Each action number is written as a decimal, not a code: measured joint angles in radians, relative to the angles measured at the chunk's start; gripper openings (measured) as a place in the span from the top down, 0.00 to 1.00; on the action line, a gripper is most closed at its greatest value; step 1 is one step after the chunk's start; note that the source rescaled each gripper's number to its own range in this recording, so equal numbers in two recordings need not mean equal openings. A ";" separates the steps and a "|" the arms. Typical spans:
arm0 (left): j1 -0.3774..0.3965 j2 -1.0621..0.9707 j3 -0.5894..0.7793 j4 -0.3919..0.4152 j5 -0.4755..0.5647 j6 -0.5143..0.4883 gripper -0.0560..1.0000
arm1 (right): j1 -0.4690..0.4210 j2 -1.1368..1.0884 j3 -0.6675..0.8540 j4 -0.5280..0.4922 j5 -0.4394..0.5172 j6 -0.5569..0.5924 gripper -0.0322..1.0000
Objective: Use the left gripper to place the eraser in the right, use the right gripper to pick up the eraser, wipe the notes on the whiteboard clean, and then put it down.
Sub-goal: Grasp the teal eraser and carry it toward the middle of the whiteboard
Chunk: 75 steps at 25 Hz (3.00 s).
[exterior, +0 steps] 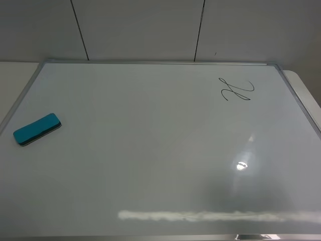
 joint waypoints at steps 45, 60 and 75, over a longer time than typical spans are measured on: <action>0.000 1.554 -0.285 0.065 -0.508 0.233 0.94 | 0.000 0.000 0.000 0.000 0.000 0.000 0.00; 0.000 1.631 -0.285 0.045 -0.595 0.236 0.94 | 0.000 0.000 0.000 0.000 0.000 0.000 0.00; -0.171 1.683 -0.293 0.008 -0.665 0.189 0.95 | 0.000 0.000 0.000 0.000 0.000 0.000 0.00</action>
